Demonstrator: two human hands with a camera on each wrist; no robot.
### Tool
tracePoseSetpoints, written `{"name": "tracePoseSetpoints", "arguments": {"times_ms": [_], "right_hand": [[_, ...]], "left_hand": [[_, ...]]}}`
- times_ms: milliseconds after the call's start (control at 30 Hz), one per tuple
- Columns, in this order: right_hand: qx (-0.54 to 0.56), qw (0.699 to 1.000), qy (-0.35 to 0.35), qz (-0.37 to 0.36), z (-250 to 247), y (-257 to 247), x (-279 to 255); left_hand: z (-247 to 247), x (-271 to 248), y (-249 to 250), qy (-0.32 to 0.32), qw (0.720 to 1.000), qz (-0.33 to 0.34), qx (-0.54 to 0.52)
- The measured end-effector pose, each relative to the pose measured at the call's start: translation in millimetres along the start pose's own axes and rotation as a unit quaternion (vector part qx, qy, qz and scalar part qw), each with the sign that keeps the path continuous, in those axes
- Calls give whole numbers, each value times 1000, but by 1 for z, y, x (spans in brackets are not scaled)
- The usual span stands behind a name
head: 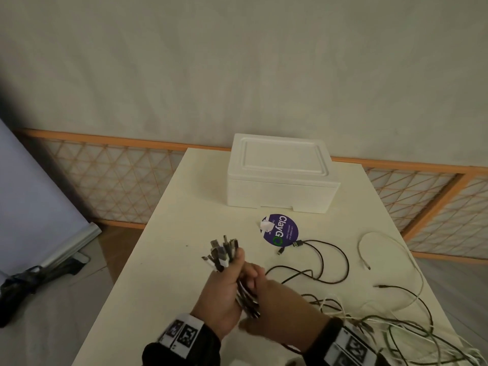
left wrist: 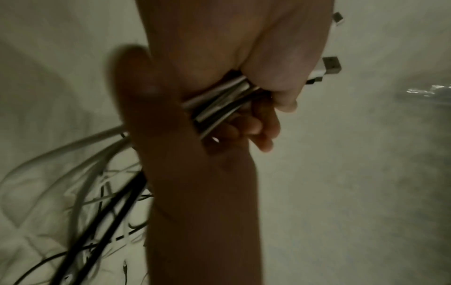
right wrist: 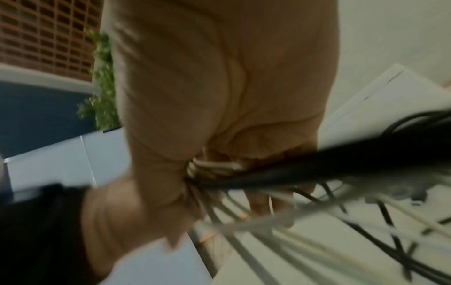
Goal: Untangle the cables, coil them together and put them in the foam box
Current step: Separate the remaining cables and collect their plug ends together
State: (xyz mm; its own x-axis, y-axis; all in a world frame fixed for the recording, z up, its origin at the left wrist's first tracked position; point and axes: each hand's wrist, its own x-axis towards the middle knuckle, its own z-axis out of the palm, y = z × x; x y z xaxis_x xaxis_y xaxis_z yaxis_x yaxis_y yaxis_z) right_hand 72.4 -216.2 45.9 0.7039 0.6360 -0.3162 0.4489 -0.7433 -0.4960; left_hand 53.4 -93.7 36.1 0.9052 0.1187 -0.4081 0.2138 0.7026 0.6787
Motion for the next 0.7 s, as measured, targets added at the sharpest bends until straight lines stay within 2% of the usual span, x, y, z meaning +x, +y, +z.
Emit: {"name": "tracePoseSetpoints", "arguments": {"times_ms": [133,233,333,433,600,700], "right_hand": [[-23,1000,6,-19,5,12,2],[-38,999,7,-35,9,22,-7],[-81,996,-3,-20,12,35,-18],[-96,994,-38,34,9,62,-34],[-81,980,-62,169,4,142,-68],[-73,969,-130,197,-1,171,-73]], "left_hand": [[-8,2,8,1,1000,3,-15],[-15,4,8,39,996,-22,-75],[-26,8,6,74,990,-40,-112],[-43,13,9,97,983,-43,-149],[-76,24,6,156,974,-49,-155],[-72,25,-21,187,972,-81,-121]]}}
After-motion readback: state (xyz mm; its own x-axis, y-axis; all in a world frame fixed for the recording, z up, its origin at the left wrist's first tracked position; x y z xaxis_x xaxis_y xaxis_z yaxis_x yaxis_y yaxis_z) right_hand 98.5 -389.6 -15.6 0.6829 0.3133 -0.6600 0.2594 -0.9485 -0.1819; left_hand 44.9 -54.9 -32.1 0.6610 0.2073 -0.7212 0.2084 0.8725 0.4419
